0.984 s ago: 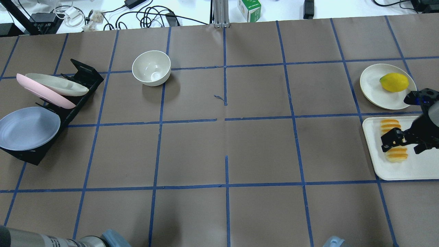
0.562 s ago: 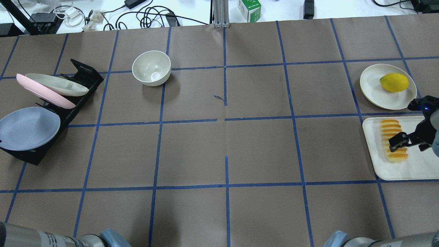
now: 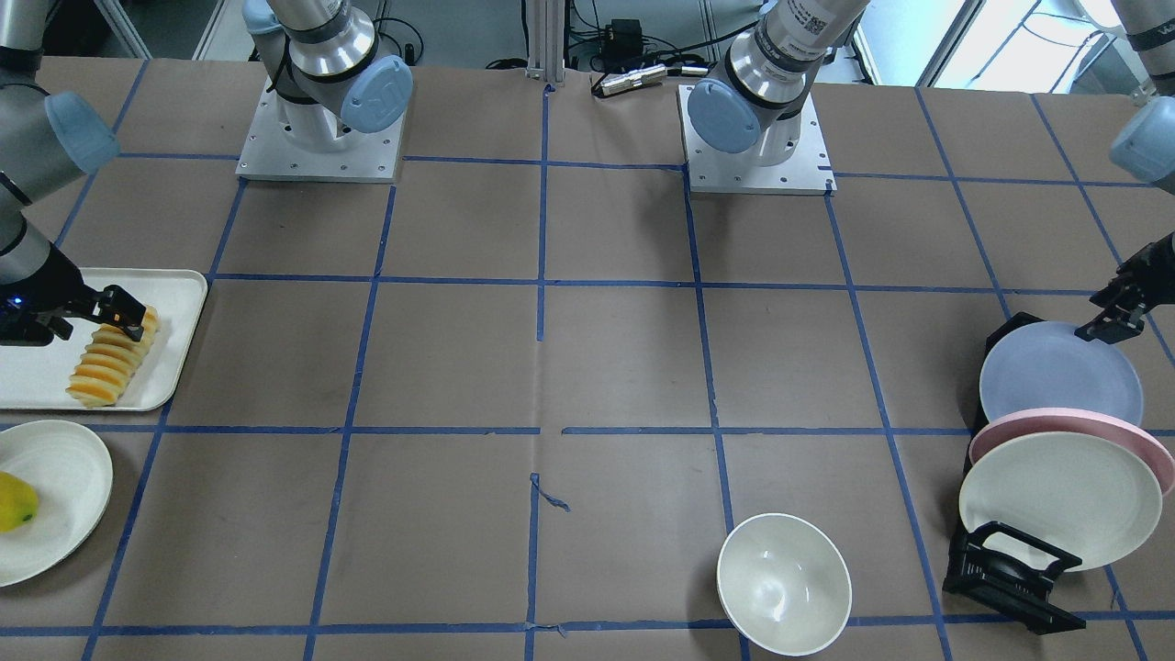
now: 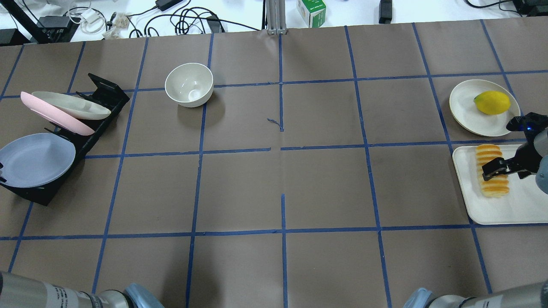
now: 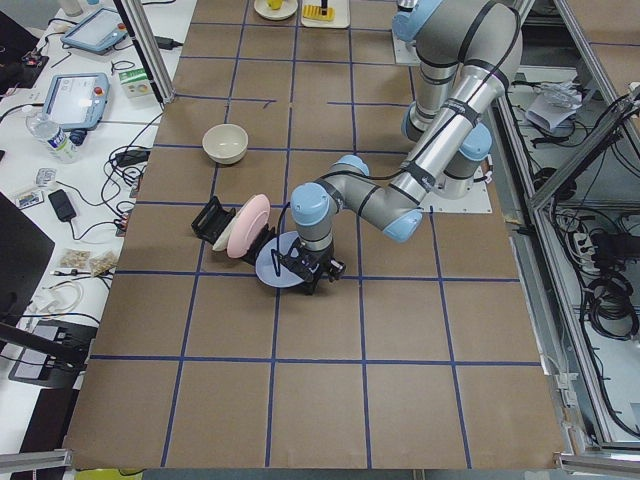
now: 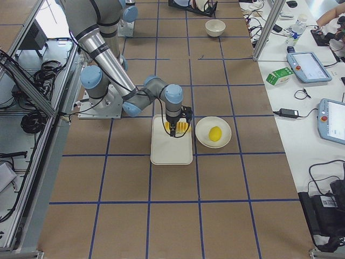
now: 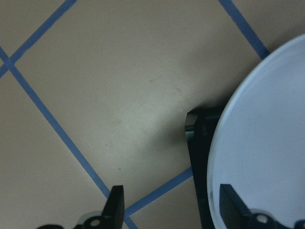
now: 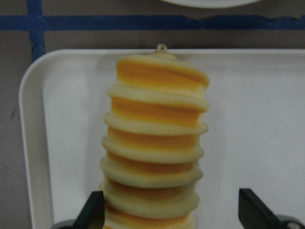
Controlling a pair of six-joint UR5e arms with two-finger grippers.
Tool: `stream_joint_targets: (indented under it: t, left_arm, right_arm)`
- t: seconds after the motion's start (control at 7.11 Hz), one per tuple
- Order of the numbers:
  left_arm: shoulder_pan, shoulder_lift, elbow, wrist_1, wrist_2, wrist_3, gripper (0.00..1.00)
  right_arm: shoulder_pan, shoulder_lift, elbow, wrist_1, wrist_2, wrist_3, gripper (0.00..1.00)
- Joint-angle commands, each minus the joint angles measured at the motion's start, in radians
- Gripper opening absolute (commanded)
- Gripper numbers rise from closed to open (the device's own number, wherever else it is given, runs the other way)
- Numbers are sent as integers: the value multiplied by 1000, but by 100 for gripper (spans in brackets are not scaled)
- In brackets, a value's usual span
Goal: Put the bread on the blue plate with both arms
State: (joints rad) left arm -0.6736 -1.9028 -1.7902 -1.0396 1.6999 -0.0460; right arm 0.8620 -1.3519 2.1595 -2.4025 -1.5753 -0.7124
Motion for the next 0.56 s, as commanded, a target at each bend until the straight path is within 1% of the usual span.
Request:
stream_joint_targets:
  t: [0.0,0.14,0.42]
  left_arm:
    - [6,-7,6,1,-8,3,15]
    - [6,-5,8,3,-2,6,1]
    - [6,-4,8,1,-29,2,0]
  right_arm:
    - [19,-24,-21,67,27,1,100]
    - [19,-16,-20,74,32,2,100]
    - [19,9,-23,72,34,2,100]
